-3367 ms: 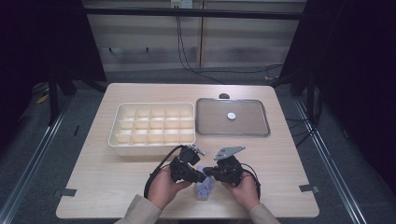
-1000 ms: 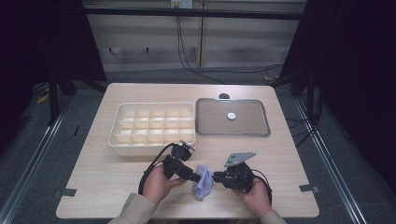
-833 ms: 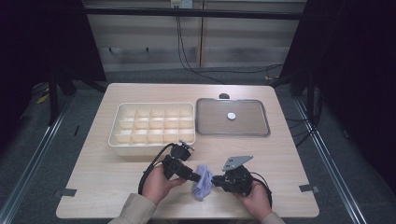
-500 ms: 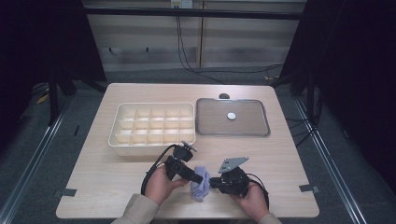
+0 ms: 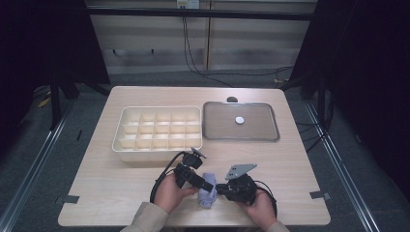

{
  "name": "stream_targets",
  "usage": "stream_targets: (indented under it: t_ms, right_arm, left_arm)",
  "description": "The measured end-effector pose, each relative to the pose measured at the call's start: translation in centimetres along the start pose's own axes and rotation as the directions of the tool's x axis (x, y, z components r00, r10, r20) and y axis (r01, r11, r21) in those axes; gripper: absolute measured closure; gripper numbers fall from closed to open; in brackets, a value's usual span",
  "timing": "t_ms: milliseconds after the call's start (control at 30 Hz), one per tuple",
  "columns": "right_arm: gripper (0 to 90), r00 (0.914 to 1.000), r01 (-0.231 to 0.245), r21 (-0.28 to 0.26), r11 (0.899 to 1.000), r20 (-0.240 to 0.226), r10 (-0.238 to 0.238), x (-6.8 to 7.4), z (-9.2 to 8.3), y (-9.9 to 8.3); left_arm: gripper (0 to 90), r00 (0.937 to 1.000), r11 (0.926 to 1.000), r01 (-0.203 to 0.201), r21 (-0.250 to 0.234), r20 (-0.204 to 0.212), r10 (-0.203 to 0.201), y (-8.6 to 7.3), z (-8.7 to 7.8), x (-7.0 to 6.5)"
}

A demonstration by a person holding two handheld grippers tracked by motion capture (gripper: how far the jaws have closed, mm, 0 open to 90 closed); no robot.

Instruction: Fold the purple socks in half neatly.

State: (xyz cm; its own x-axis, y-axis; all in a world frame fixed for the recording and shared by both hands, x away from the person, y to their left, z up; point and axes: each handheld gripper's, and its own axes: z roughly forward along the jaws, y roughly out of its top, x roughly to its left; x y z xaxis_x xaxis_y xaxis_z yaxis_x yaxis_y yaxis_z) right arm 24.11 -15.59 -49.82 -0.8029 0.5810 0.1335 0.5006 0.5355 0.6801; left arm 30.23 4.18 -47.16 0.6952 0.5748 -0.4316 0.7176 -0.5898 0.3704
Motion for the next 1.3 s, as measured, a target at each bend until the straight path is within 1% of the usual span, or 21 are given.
stream_targets:
  t_ms: [167,200,233,300,333,367,400,467,533,600,700,733,767,800,833,933,1033,1100,1200,1233,1300]
  right_arm:
    - [82.6,1.0000,0.001,-0.008,1.000,0.004,-0.001,-0.1,0.0,0.0]
    - [82.8,1.0000,-0.001,-0.009,1.000,0.005,0.001,-0.1,0.0,-0.1]
    - [82.8,1.0000,-0.001,-0.009,1.000,0.005,0.001,-0.1,0.0,-0.1]
    - [82.8,1.0000,0.002,-0.011,1.000,0.010,-0.002,-0.1,0.0,-0.1]
    - [82.8,1.0000,-0.003,-0.011,1.000,0.009,0.003,0.0,0.0,-0.1]
    - [82.6,1.0000,-0.005,-0.011,1.000,0.008,0.005,0.0,0.0,-0.1]
    - [82.2,0.9999,-0.010,-0.009,1.000,0.006,0.010,0.0,0.0,-0.1]
    - [78.9,0.9999,-0.003,-0.013,1.000,0.013,0.003,0.0,0.0,-0.1]
    - [72.0,0.9995,-0.008,-0.014,1.000,0.032,0.008,-0.1,0.0,-0.1]
    - [69.0,0.9993,-0.016,-0.019,1.000,0.035,0.016,-0.3,-0.2,-0.2]
    - [58.8,0.9973,-0.018,-0.027,0.999,0.071,0.020,-0.6,-0.4,-0.2]
    - [55.2,0.9949,-0.031,-0.043,0.999,0.095,0.035,-1.0,-0.6,-0.2]
    - [51.4,0.9949,-0.031,-0.043,0.999,0.095,0.035,-1.0,-0.6,-0.2]
    - [47.9,0.9921,-0.038,-0.051,0.998,0.117,0.044,-1.3,-0.8,-0.3]
    - [45.4,0.9914,-0.042,-0.053,0.998,0.122,0.049,-1.5,-0.9,-0.4]
    - [42.0,0.9890,-0.039,-0.057,0.998,0.140,0.047,-1.8,-0.9,-0.6]
    - [37.8,0.9863,-0.048,-0.037,0.998,0.156,0.053,-1.9,-0.8,-0.7]
    - [35.7,0.9848,-0.045,-0.037,0.998,0.166,0.051,-2.0,-0.8,-0.7]
    - [30.9,0.9831,-0.040,-0.032,0.999,0.177,0.045,-2.1,-0.5,-0.8]
    - [30.9,0.9831,-0.040,-0.032,0.999,0.177,0.045,-2.1,-0.5,-0.8]
    - [28.8,0.9831,-0.039,-0.034,0.999,0.178,0.044,-2.1,-0.4,-0.9]
  left_arm:
    - [46.4,0.9999,1.0000,0.003,-0.006,0.013,-0.003,0.1,0.3,-0.2]
    - [50.6,0.9998,1.0000,0.005,-0.004,0.017,-0.004,0.2,0.3,-0.3]
    - [50.6,0.9999,1.0000,-0.010,0.001,0.013,0.010,0.2,0.3,-0.3]
    - [56.8,0.9998,0.9999,-0.016,0.002,0.007,0.016,0.4,0.3,-0.5]
    - [67.5,0.9997,0.9997,-0.024,0.004,-0.003,0.024,0.4,0.2,-0.6]
    - [67.5,0.9995,0.9996,-0.029,0.001,-0.011,0.029,0.4,0.1,-0.6]
    - [71.6,0.9994,0.9995,-0.030,0.008,-0.015,0.030,0.5,0.1,-0.7]
    - [75.0,0.9992,0.9993,-0.035,0.010,-0.018,0.035,0.6,0.0,-0.7]
    - [76.0,0.9992,0.9994,-0.034,0.008,-0.021,0.034,0.6,-0.3,-0.7]
    - [76.1,0.9990,0.9992,-0.040,0.008,-0.022,0.040,0.6,-0.8,-0.5]
    - [76.0,0.9985,0.9990,-0.042,0.013,-0.034,0.043,0.5,-1.8,-0.2]
    - [76.0,0.9981,0.9988,-0.046,0.019,-0.040,0.047,0.5,-2.2,0.0]
    - [76.0,0.9985,0.9993,-0.036,0.013,-0.041,0.036,0.5,-2.4,0.2]
    - [76.0,0.9983,0.9990,-0.039,0.021,-0.044,0.040,0.5,-2.7,0.4]
    - [76.0,0.9983,0.9992,-0.035,0.021,-0.046,0.036,0.5,-2.9,0.5]
    - [76.0,0.9981,0.9995,-0.028,0.015,-0.054,0.029,0.4,-3.5,0.8]
    - [75.9,0.9983,0.9996,-0.026,0.009,-0.052,0.027,0.4,-3.9,0.9]
    - [75.9,0.9985,0.9998,-0.019,0.011,-0.051,0.019,0.4,-4.1,1.0]
    - [75.9,0.9984,0.9998,-0.011,0.014,-0.056,0.011,0.4,-4.3,1.2]
    - [75.9,0.9981,0.9996,-0.019,0.019,-0.058,0.020,0.5,-4.5,1.3]
    - [75.9,0.9982,0.9997,-0.012,0.020,-0.058,0.013,0.5,-4.6,1.4]
